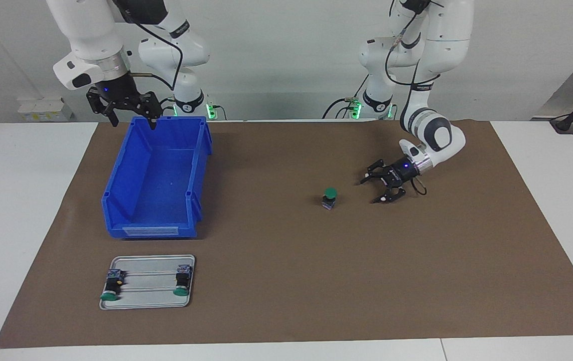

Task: Place and press button with both arms

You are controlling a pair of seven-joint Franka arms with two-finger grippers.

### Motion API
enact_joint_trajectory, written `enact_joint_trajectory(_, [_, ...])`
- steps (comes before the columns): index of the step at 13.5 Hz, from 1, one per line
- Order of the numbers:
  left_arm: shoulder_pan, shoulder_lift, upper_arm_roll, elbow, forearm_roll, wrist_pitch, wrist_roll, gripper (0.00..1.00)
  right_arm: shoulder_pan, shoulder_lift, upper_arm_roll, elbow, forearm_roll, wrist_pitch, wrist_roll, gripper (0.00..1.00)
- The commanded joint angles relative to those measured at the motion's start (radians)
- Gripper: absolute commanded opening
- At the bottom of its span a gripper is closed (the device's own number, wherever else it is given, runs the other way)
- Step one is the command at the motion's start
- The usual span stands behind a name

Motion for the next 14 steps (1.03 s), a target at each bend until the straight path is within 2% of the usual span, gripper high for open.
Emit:
enact_joint_trajectory(1, [0.012,-0.043,-0.001,0.0,0.036,0.005,-0.107,0.83,-0.006,-0.011,0.004,-0.003,0.001,0.002,-0.026,1.0])
enact_joint_trajectory(3, [0.012,-0.08,0.0,0.0,0.067,0.028,-0.188,0.83,-0.006,-0.011,0.004,-0.002,0.001,0.002,-0.026,1.0])
enact_joint_trajectory(7, [-0.025,-0.186,-0.001,0.007,0.189,0.109,-0.475,0.83,-0.006,-0.011,0.004,-0.003,0.001,0.002,-0.026,1.0])
enact_joint_trajectory(12, [-0.162,-0.287,-0.004,0.005,0.202,0.319,-0.741,0.83,-0.006,-0.011,0.004,-0.002,0.001,0.002,-0.026,1.0])
enact_joint_trajectory(14, [-0.182,-0.301,-0.007,0.017,0.202,0.34,-0.813,0.83,-0.006,-0.011,0.004,-0.002,0.001,0.002,-0.026,1.0])
